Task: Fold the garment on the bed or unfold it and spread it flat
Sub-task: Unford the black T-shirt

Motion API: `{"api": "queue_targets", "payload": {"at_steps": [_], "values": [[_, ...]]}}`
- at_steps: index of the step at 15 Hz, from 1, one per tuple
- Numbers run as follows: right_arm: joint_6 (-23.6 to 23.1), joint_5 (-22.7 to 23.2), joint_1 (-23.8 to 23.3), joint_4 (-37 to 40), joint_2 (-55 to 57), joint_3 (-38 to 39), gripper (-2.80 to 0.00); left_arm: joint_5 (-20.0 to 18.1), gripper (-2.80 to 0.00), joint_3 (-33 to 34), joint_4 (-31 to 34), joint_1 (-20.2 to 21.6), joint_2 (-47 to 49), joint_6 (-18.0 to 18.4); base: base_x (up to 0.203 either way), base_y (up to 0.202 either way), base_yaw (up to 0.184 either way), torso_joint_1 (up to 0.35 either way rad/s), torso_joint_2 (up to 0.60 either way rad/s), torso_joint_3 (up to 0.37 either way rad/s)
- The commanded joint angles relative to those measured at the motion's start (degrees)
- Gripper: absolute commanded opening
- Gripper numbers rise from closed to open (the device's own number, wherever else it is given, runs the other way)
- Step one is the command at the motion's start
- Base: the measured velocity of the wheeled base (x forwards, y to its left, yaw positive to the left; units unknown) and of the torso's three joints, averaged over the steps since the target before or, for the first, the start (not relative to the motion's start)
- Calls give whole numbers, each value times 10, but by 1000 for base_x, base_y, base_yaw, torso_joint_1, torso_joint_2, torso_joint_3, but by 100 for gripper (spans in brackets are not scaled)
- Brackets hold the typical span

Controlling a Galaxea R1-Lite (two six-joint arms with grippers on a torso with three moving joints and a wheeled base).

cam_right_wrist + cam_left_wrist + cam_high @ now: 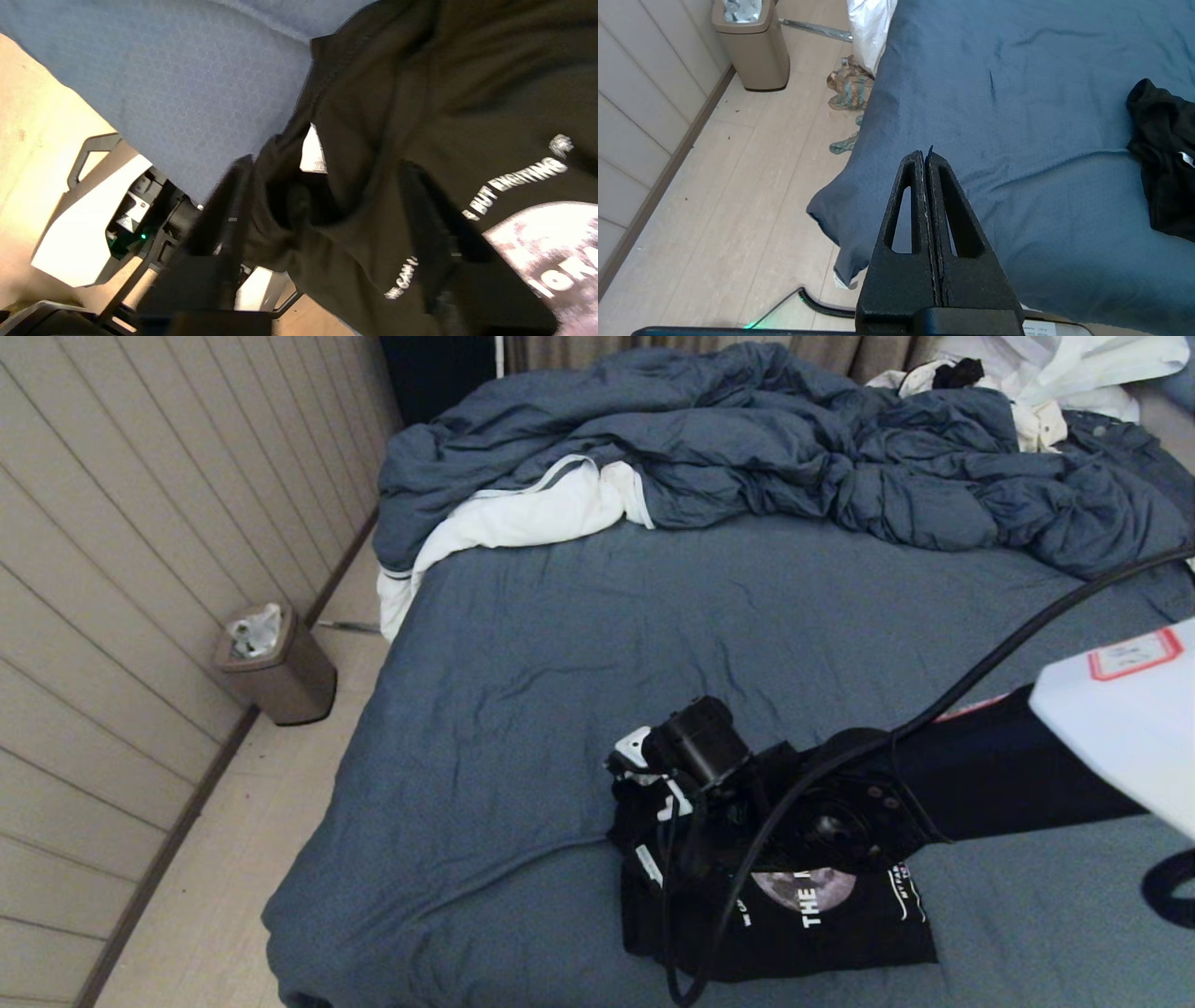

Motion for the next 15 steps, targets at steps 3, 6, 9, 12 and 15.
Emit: {"api": "queue_targets", "payload": {"at_steps": [3,6,9,12,15], "values": [[-1,-68,6,-18,51,-21,0,1,-280,0,0,0,1,-1,0,0,0,0,0,0],[-20,-109,10,-22,62,-29,0,1,-280,0,0,0,1,-1,0,0,0,0,0,0],[-23,-118,10,-22,74,-32,0,1,-280,0,0,0,1,-1,0,0,0,0,0,0],[-21,-118,8,-23,95,-38,0,1,-280,0,0,0,1,-1,0,0,0,0,0,0],[-21,-117,3,-22,96,-42,0,1,-280,0,0,0,0,-1,0,0,0,0,0,0]]}}
